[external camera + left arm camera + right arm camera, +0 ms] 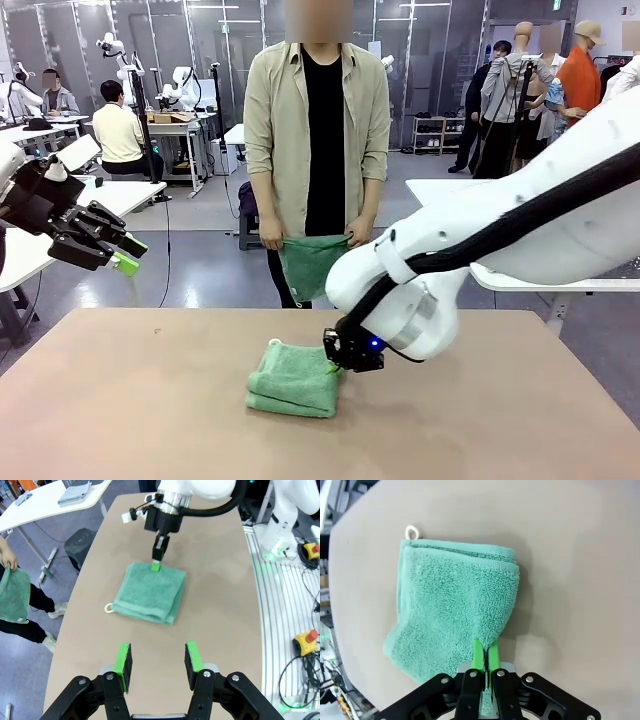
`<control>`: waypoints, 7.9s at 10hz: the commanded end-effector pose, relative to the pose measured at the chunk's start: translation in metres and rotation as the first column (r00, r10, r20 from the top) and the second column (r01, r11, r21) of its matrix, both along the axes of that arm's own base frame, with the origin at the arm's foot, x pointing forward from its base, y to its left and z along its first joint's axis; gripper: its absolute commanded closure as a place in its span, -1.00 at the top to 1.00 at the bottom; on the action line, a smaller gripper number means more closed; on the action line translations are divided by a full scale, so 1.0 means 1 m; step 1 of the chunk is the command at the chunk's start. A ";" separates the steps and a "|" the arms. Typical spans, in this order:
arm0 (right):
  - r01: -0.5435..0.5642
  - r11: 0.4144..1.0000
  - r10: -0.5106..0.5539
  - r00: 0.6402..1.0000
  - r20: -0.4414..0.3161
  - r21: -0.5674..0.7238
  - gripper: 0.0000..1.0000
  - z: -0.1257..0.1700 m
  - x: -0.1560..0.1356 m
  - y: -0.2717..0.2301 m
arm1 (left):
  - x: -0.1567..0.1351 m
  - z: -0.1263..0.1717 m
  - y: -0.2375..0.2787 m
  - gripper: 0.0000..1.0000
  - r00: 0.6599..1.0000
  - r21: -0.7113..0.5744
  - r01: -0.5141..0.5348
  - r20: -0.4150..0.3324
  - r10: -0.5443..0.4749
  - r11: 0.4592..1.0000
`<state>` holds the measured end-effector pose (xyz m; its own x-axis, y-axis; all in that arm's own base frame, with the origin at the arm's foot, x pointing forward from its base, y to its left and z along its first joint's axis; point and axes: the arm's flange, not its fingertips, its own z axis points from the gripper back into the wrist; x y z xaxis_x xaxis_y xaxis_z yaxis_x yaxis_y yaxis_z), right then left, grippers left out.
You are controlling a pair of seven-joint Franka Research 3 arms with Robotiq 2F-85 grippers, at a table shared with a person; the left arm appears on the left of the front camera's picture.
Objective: Fold the towels and place them in the basket.
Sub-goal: Place the folded Towel with hook on the right side of the table, then when a person lays out a Towel with hook on the table, fold it in half twice.
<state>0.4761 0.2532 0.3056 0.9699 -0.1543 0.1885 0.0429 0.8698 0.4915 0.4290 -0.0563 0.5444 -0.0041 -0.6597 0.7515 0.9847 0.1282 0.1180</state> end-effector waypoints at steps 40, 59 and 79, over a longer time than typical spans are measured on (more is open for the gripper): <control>0.076 0.971 -0.056 0.994 0.093 -0.228 -0.92 0.083 0.108 -0.399 | -0.001 0.001 -0.001 0.12 1.000 -0.013 0.000 0.009 0.000 1.000; 0.103 0.923 -0.155 0.981 -0.116 -0.370 0.67 0.144 0.014 -0.306 | -0.001 0.001 -0.001 0.12 1.000 -0.013 0.000 0.009 0.000 1.000; -0.296 0.914 0.380 0.864 0.330 -0.277 0.67 0.261 -0.196 -0.183 | -0.001 0.001 -0.001 0.12 1.000 -0.013 0.000 0.009 0.000 1.000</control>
